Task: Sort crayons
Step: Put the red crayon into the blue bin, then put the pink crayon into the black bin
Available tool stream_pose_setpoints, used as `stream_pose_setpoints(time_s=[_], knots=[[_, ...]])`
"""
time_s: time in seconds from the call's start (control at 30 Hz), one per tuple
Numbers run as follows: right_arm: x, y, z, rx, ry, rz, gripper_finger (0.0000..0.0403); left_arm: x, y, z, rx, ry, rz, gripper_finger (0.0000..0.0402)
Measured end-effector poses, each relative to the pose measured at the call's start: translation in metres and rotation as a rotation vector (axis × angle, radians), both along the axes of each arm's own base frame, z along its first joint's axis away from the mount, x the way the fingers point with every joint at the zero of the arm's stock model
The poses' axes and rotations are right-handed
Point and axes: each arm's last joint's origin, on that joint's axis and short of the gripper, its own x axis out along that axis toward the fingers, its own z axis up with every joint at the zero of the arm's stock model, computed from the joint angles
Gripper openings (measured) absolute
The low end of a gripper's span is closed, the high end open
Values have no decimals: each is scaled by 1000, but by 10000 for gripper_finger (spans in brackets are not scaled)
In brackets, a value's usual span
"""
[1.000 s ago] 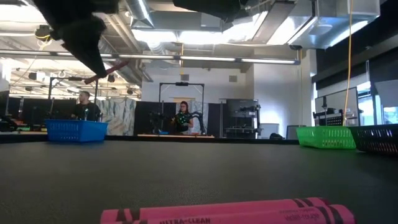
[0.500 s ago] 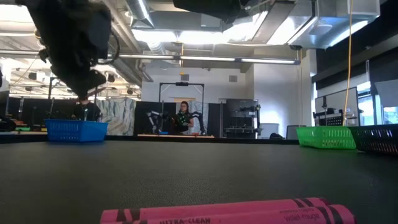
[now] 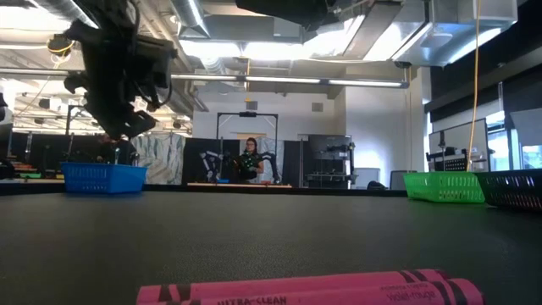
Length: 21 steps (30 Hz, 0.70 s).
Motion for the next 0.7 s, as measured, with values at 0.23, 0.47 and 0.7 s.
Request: stream_pose_setpoints(time_s=[0.23,0.47,0.7], knots=[[0,0,-1,-2,8,0,296,-7,17,0,-18,40,58,27],[0,0,-1,0,8,0,296,-15,27,-1,-72,67,107,75],[0,0,-1,0,9,0,296,-13,22,-1,-97,85,66,115]])
